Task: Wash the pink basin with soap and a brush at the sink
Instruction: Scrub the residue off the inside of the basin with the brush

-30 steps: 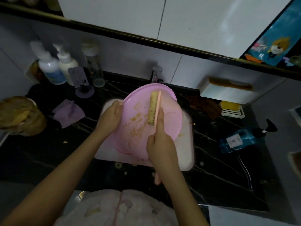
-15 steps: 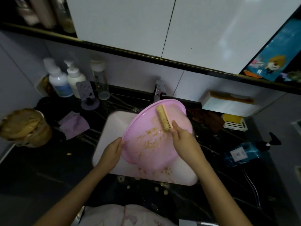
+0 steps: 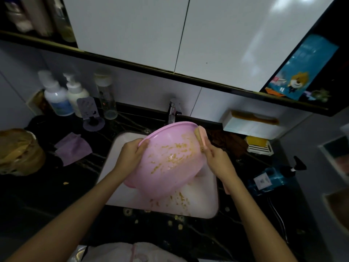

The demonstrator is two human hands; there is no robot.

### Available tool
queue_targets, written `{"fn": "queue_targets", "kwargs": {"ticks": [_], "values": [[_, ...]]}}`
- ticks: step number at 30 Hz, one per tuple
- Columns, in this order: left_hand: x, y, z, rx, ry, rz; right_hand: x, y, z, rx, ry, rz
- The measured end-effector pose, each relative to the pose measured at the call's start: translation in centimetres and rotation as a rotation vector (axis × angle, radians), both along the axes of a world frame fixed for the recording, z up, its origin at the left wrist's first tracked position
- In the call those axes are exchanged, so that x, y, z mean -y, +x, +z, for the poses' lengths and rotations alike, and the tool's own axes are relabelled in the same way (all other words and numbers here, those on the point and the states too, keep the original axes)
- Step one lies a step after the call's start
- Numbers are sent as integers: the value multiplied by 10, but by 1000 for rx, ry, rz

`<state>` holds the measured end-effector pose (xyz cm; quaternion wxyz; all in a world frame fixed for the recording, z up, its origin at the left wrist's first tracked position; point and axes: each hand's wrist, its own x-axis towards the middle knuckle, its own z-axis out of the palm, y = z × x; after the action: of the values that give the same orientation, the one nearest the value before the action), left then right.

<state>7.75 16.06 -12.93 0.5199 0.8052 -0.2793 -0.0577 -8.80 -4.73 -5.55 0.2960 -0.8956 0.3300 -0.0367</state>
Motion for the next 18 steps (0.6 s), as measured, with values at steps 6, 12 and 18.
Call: {"fn": "queue_targets", "kwargs": {"ticks": [6,12,18], "values": [[8,-1,6,-80,-16,-37,-16,-21,20,-141,-310,234],[11,9,6,-121,-37,-36,-39,-14,10,-61,-224,288],[12,7,4,-95,-21,-55,-3,-13,5,-45,-169,56]]}}
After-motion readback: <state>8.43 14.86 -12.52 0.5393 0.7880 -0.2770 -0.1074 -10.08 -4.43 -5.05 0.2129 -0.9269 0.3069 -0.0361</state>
